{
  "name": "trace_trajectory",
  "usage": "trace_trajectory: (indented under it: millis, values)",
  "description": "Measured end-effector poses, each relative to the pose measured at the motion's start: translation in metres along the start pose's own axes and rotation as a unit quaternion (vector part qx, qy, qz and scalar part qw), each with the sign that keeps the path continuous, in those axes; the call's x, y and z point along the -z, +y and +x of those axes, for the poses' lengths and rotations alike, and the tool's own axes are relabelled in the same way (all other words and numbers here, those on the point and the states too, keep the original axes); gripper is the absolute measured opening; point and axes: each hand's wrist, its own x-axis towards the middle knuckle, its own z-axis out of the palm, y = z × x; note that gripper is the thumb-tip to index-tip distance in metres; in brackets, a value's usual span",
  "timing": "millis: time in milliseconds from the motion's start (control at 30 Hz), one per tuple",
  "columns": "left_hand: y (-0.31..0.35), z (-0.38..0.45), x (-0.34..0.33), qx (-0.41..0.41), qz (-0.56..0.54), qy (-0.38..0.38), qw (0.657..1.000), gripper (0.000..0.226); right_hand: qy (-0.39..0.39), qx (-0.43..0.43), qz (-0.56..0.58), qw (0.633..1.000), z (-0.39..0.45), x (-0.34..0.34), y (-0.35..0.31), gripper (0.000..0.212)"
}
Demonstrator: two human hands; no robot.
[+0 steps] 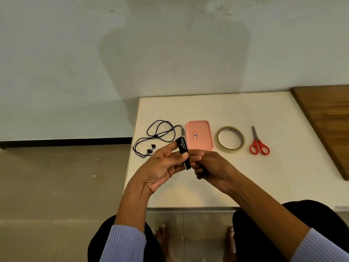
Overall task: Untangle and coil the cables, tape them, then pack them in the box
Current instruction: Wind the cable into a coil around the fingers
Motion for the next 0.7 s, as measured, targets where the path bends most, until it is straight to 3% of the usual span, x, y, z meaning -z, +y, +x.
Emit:
trace_trajectory:
  millis: [267, 467, 567, 700]
  values:
    - [-0.011, 0.015, 0.0, -0.029, -0.005, 0.154, 0.988, 0.024, 0.117, 0.092, 0.053, 0.987, 0.002, -0.003, 0.007, 0.013]
    - [-0.024, 0.026, -0.007, -0.051, 0.073, 0.303, 0.949, 0.022, 0.205, 0.208, -0.066, 0.954, 0.008, -0.007, 0.01, 0.022]
    - [-0.027, 0.03, -0.011, -0.057, 0.112, 0.319, 0.94, 0.022, 0.219, 0.26, -0.093, 0.936, 0.009, -0.008, 0.009, 0.02]
    - [-0.03, 0.032, -0.014, -0.045, 0.125, 0.277, 0.952, 0.022, 0.211, 0.268, -0.106, 0.934, 0.01, -0.005, 0.01, 0.01]
